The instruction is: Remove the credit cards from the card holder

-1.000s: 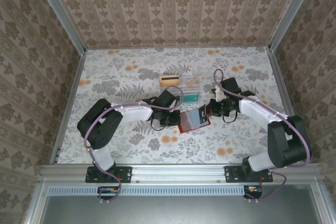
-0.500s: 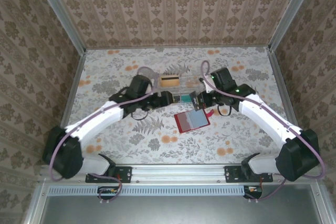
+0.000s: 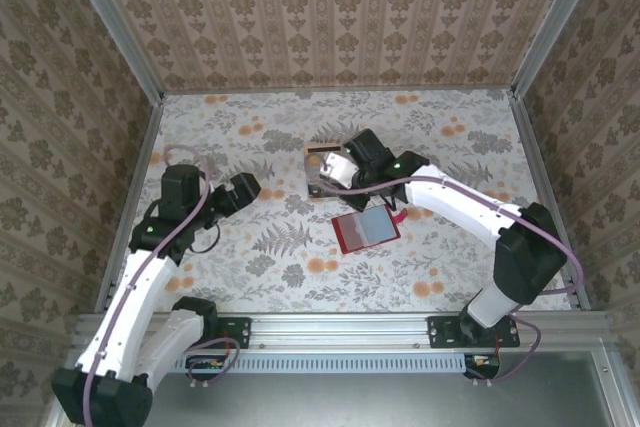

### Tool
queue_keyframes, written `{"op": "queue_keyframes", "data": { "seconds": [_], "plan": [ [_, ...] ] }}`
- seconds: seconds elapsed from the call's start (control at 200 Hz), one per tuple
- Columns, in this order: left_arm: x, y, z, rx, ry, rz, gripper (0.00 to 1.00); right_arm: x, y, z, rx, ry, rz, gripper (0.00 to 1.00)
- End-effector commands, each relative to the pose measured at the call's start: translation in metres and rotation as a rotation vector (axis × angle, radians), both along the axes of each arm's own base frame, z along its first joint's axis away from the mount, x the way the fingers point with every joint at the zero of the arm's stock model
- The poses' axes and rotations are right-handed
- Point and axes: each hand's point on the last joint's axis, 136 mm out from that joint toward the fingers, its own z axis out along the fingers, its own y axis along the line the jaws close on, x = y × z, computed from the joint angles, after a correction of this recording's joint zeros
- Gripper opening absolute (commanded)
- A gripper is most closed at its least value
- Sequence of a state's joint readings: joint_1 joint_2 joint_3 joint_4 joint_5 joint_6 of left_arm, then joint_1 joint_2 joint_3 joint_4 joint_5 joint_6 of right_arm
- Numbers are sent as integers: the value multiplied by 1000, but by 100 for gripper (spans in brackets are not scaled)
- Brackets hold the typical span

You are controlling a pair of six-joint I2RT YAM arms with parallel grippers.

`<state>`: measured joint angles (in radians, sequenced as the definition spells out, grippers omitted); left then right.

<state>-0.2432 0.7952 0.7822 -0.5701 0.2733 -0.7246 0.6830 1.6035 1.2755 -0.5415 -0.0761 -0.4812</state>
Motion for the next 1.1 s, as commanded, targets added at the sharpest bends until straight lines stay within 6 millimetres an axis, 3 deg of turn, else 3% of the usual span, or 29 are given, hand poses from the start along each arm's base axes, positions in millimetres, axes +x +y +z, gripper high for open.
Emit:
{"op": "queue_keyframes", "data": {
  "seconds": [0.0,0.395,1.095],
  "plan": [
    [-19,11,-14,30,50,1,100,14,19,6,-125,-192,199,0],
    [-28,22,-10,39,53,31,100,39,30,-27,-334,-296,343,0],
    [-33,25,-16,26,70,40,100,56,31,-71,-398,-256,346,0]
  ]
}}
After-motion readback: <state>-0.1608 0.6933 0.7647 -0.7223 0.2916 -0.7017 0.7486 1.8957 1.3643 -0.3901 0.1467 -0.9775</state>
